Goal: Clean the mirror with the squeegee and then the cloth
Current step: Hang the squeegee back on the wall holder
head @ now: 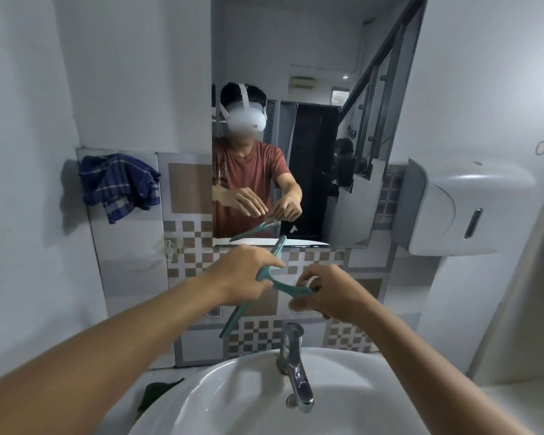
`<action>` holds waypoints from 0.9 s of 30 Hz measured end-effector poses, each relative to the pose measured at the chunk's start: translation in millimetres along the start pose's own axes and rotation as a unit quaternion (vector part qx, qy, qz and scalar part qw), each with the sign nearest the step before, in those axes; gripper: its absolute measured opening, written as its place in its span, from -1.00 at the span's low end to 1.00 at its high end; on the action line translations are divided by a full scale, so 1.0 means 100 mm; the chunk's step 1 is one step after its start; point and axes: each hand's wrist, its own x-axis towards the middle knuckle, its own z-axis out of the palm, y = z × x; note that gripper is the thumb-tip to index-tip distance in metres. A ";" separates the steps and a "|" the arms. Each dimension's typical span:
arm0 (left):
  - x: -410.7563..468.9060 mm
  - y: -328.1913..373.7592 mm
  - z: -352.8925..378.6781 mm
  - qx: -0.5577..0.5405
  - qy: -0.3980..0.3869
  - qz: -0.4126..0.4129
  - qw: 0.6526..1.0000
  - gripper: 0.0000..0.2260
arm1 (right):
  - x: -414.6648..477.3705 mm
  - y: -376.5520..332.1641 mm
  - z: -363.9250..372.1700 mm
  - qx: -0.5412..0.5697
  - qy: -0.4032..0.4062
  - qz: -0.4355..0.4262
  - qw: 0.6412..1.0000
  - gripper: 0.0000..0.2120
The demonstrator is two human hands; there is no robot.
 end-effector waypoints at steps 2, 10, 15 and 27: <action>-0.03 0.08 0.06 -0.010 -0.022 0.009 1.000 -0.69 | -0.02 -0.06 -0.15 -0.008 -0.014 -0.019 1.000 -0.69; -0.15 0.10 -0.03 -0.006 0.012 -0.022 1.000 -0.86 | -0.13 -0.25 -0.58 0.036 -0.076 -0.042 0.996 -0.70; -0.31 0.02 -0.08 -0.095 0.012 -0.079 0.992 -0.87 | -0.19 -0.36 -0.64 0.220 -0.002 -0.065 0.973 -0.83; -0.44 0.15 -0.43 -0.338 0.200 -0.117 0.912 -0.70 | 0.02 -1.03 -0.28 0.305 0.140 -0.181 0.924 -0.75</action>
